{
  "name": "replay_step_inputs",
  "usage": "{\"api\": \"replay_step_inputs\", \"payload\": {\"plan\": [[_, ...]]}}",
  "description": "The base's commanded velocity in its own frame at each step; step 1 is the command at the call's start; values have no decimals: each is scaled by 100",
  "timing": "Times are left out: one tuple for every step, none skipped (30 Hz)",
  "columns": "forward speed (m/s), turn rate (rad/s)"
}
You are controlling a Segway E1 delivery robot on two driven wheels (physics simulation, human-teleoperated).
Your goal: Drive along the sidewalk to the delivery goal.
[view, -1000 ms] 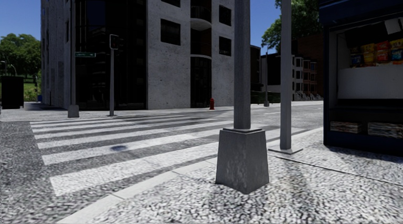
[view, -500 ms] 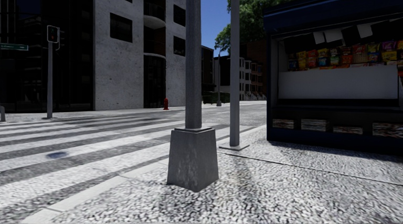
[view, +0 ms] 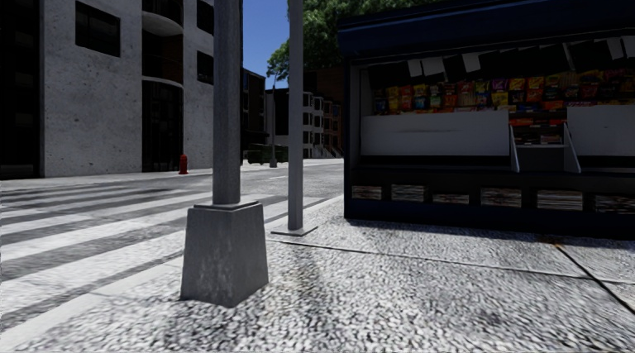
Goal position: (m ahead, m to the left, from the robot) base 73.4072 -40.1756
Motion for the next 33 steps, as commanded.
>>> {"api": "replay_step_inputs", "payload": {"plan": [[0,-60],[0,-60],[0,-60],[0,-60],[0,-60],[0,-60],[0,-60],[0,-60],[0,-60],[0,-60],[0,-60],[0,-60],[0,-60],[0,-60],[0,-60],[0,-60],[0,-60],[0,-60],[0,-60],[0,-60],[0,-60],[0,-60],[0,-60],[0,-60],[0,-60],[0,-60],[0,-60],[0,-60],[0,-60],[0,-60],[0,-60],[0,-60],[0,-60]]}}
